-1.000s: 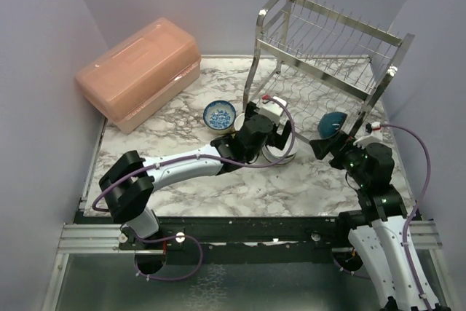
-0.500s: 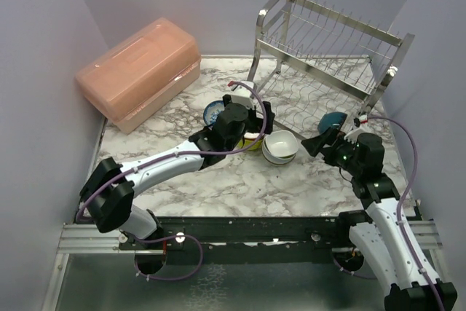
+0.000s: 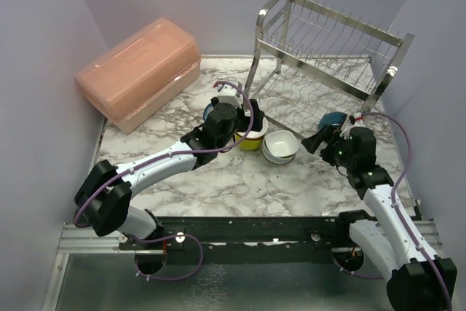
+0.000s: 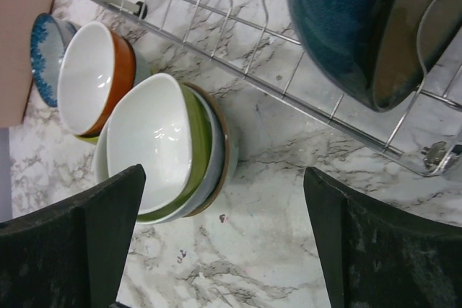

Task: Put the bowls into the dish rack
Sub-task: Pick up the bowl from the center of the board.

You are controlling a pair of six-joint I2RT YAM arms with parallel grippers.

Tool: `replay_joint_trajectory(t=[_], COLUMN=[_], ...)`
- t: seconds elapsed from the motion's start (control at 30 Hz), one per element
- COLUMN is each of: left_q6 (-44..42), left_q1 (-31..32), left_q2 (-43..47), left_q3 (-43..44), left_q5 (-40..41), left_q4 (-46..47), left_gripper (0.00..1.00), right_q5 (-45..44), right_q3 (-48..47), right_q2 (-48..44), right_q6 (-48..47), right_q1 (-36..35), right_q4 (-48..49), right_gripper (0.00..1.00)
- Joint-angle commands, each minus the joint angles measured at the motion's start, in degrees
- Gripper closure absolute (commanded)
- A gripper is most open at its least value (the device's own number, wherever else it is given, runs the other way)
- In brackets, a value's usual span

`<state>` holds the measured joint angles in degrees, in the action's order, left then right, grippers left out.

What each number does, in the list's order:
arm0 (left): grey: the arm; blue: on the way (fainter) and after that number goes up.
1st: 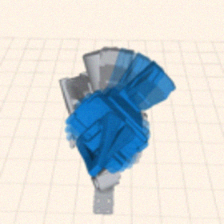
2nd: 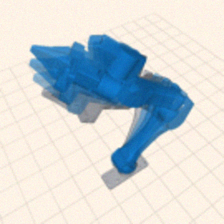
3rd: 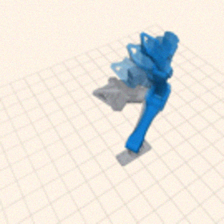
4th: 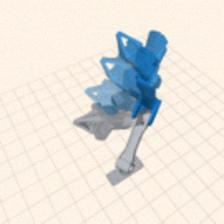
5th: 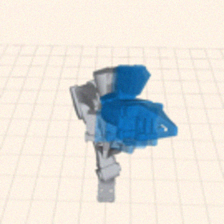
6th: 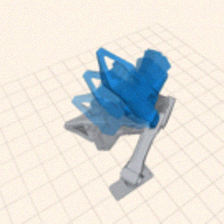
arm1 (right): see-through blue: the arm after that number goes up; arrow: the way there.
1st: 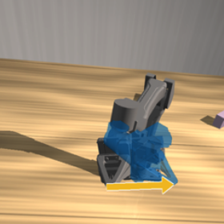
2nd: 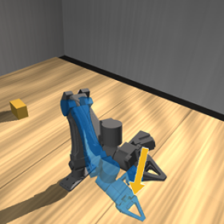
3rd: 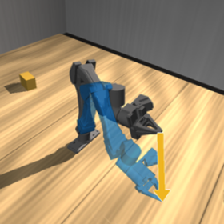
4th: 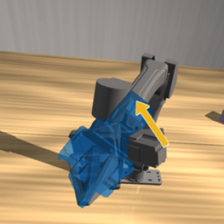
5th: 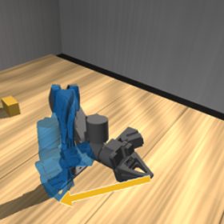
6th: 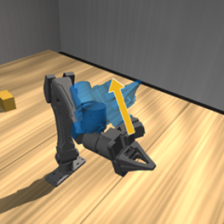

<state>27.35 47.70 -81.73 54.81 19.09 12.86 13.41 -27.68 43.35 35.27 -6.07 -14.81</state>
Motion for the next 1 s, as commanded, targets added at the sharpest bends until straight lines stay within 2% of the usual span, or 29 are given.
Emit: replay_joint_trajectory(t=[0.0,0.23,0.57,0.73,0.97], left_q6=[0.8,0.9,0.9,1.0,1.1], left_q1=[-0.6,-1.0,-1.6,-1.8,-2.1], left_q2=[2.2,3.4,4.0,4.2,4.2], left_q3=[-1.0,-2.0,-2.6,-2.7,-2.8], left_q5=[-1.5,-0.3,-0.4,-0.5,-0.9], left_q4=[1.3,1.3,1.2,1.2,1.3], left_gripper=[0.01,0.01,0.01,0.01,0.01], right_q5=[-7.3,-11.1,-10.1,-4.6,7.9], right_q3=[-2.6,-6.0,-7.4,-7.0,-3.0], right_q2=[2.2,6.3,8.6,7.6,7.1], right_q6=[-2.4,-5.2,-8.9,-8.3,-2.6], right_q1=[-0.3,-0.3,0.0,0.3,0.3], right_q4=[0.5,0.2,0.3,1.2,6.1], right_gripper=[0.05,0.04,0.04,0.04,0.05])
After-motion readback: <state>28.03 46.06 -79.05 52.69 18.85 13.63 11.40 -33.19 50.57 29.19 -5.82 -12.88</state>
